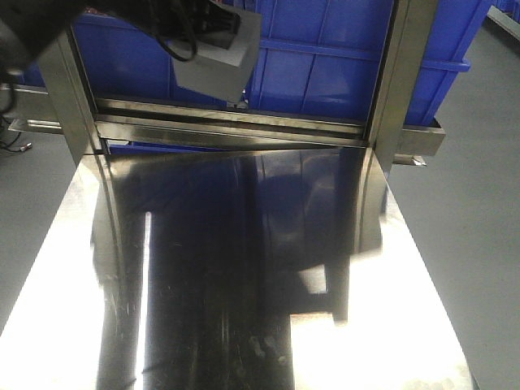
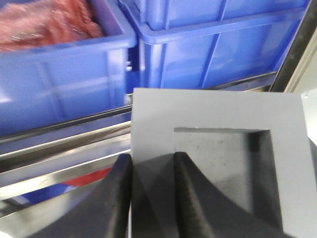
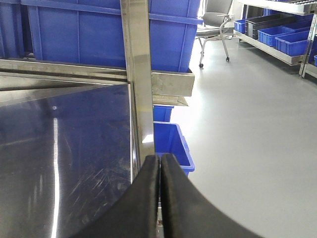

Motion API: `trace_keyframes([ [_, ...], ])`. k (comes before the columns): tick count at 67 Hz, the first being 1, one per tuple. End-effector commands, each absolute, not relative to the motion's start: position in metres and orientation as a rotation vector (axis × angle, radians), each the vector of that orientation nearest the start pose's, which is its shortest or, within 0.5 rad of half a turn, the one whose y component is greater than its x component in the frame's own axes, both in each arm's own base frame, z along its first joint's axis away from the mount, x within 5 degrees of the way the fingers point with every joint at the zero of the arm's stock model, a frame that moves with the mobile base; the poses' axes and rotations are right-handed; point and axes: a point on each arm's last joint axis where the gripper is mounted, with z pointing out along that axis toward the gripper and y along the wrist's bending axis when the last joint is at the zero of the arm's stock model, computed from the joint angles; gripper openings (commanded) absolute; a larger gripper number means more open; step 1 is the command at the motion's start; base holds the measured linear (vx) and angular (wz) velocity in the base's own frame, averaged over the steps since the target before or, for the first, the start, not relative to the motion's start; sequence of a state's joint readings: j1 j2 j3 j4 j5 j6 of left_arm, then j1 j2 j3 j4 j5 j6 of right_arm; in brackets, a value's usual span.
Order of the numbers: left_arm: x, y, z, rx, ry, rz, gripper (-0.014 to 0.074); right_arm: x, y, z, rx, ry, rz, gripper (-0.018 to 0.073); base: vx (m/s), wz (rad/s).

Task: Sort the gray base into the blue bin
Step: 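Raise the held gray block with the left gripper toward the body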

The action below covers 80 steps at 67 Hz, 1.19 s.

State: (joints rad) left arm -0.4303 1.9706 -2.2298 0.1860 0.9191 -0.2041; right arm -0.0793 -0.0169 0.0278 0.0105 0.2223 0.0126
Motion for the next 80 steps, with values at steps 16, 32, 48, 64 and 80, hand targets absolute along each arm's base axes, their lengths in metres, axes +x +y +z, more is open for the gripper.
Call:
trace_keyframes([
  [16, 0.342, -0.143, 0.521, 0.266, 1.89, -0.171, -0.0006, 0.056, -0.004, 0.191, 0.07, 1.645, -0.057, -0.0005, 0.0, 0.0],
  [32, 0.301, -0.126, 0.517, 0.273, 1.868, -0.188, -0.0006, 0.056, -0.004, 0.191, 0.07, 1.645, -0.057, -0.0005, 0.0, 0.0],
  [48, 0.245, -0.103, 0.491, 0.299, 1.767, -0.226, -0.0006, 0.056, -0.004, 0.191, 0.07, 1.645, -0.057, -0.0005, 0.0, 0.0],
  [64, 0.185, -0.081, 0.458, 0.314, 1.584, -0.284, -0.0006, 0.056, -0.004, 0.191, 0.07, 1.645, -0.057, -0.0005, 0.0, 0.0],
  [80, 0.147, -0.065, 0.431, 0.303, 1.499, -0.324, -0.0006, 0.056, -0.004, 0.191, 0.07, 1.645, -0.057, -0.0005, 0.0, 0.0],
])
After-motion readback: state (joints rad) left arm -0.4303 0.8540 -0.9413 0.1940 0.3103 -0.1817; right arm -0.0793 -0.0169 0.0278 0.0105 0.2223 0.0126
